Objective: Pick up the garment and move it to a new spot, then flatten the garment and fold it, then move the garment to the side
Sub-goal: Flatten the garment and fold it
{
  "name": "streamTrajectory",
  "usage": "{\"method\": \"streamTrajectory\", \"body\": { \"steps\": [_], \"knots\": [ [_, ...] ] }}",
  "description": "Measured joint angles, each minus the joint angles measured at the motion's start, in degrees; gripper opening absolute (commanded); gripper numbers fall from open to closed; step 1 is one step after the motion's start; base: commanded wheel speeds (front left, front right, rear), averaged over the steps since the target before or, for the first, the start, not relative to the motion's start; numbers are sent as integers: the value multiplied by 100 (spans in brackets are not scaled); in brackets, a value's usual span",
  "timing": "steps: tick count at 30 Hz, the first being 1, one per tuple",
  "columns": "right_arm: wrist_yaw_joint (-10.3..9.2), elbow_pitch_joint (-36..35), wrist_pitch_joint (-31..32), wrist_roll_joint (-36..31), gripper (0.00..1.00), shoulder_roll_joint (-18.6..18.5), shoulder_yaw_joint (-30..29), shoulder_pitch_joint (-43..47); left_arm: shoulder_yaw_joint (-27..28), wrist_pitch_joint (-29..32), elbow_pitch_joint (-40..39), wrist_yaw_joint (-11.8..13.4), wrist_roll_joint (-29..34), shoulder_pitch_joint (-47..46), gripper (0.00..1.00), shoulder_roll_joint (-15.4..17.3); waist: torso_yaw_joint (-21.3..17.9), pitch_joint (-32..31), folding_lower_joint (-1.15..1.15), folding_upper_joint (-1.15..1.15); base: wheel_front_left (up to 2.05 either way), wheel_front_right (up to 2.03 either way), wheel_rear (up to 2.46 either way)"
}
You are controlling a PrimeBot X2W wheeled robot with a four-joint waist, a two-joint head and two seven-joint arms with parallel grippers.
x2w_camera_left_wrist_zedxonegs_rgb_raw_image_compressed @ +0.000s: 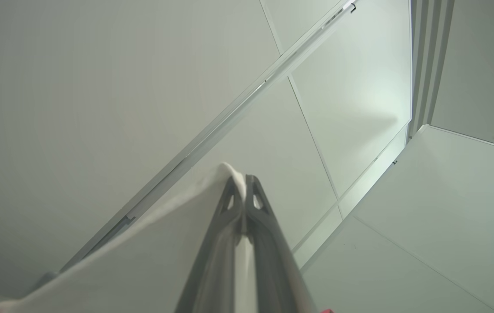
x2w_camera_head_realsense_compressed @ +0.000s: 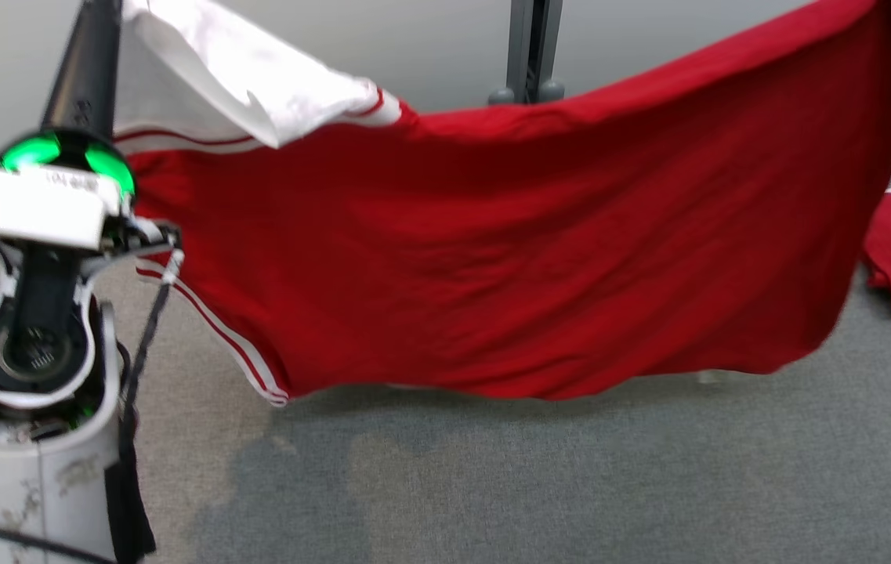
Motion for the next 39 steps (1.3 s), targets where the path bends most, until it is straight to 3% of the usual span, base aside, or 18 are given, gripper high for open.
{"method": "streamTrajectory", "body": {
  "steps": [8, 13, 18, 26, 29, 34, 39],
  "knots": [
    [0, 213, 831, -71, 0, 91, -424, -1584, -48, 439, 637, 594, 43, -1751, 0, 254, 36, 764, 0, 0, 0, 0, 0],
    [0, 1066, 957, -99, 0, 88, -170, -3152, -142, 413, 1653, 556, 249, -3416, 0, 414, 63, 1527, 0, 0, 0, 0, 0],
    [0, 2204, 235, -143, 0, -60, 225, -4597, -275, -21, 3004, 180, 679, -5152, 0, 578, 60, 2335, 0, 0, 0, 0, 0],
    [0, 3451, -1702, -13, 0, -191, 1028, -6125, -134, -1500, 4462, -670, 1023, -6984, 0, 486, 24, 3287, 0, 0, 0, 0, 0],
    [0, 3771, -2167, 285, 0, -278, 1306, -6232, -125, -1802, 4815, -961, 1027, -7184, 0, 438, 49, 3486, 0, 0, 0, 0, 0],
    [0, 4184, -2406, 681, 0, -405, 1778, -6004, -224, -1926, 5281, -1265, 1076, -7111, 0, 408, 133, 3669, 0, 0, 0, 0, 0],
    [0, 4652, -2732, 1315, 0, -564, 2386, -5255, -414, -1858, 6001, -1660, 1066, -6403, 0, 348, 327, 3878, 0, 0, 0, 0, 0]
  ]
}}
